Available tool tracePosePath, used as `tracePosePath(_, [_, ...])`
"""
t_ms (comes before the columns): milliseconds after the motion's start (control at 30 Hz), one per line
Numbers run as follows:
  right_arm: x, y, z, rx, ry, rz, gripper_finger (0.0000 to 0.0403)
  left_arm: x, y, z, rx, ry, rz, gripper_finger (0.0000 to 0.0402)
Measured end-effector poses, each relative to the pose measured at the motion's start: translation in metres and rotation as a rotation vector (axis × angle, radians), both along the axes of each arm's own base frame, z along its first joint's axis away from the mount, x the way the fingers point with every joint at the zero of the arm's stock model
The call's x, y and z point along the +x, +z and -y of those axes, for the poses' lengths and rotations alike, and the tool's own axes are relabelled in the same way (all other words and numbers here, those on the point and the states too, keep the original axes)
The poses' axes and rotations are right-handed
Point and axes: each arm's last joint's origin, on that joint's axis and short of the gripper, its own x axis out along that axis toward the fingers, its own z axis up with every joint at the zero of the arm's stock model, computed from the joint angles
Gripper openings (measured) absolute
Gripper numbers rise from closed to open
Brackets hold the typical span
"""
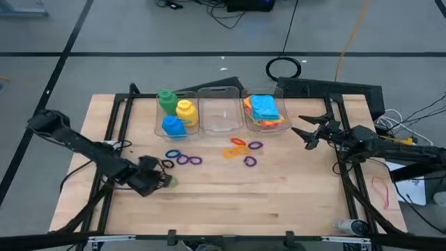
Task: Pick & Place Sports Items
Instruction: Put the yellow wrist coil into the middle transparent container
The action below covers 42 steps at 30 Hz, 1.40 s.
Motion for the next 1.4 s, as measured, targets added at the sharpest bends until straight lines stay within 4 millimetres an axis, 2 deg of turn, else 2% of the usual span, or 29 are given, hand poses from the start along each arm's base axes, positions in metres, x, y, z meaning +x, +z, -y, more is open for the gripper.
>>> tracePosePath(200, [0.000,0.000,0.000,0.000,0.000,-0.001,0.0290,0.030,0.048,0.006,0.236,-0.134,0.224,0.0005])
tracePosePath(400, [0.000,0.000,0.000,0.000,0.000,-0.001,0.0290,0.071,0.093,-0.006,0.520,-0.299,0.417,0.0004])
tracePosePath(567, [0.000,0.000,0.000,0.000,0.000,-0.001,0.0290,0.108,0.122,-0.037,0.668,-0.433,0.607,0.0003])
tracePosePath(700, [0.000,0.000,0.000,0.000,0.000,-0.001,0.0290,0.123,0.135,-0.075,0.758,-0.400,0.682,0.0004])
tracePosePath(867, [0.000,0.000,0.000,0.000,0.000,0.000,0.0290,0.131,0.135,-0.128,0.766,-0.278,0.654,0.0003])
tracePosePath(1067, [0.000,0.000,0.000,0.000,0.000,0.000,0.0290,0.152,0.112,-0.178,0.776,-0.247,0.640,0.0003])
tracePosePath(1233, [0.000,0.000,0.000,0.000,-0.001,0.001,0.0290,0.169,0.082,-0.204,0.744,-0.272,0.618,0.0003])
tracePosePath(1400, [0.000,0.000,0.000,0.000,0.000,0.000,0.0290,0.176,0.059,-0.216,0.720,-0.262,0.550,0.0003])
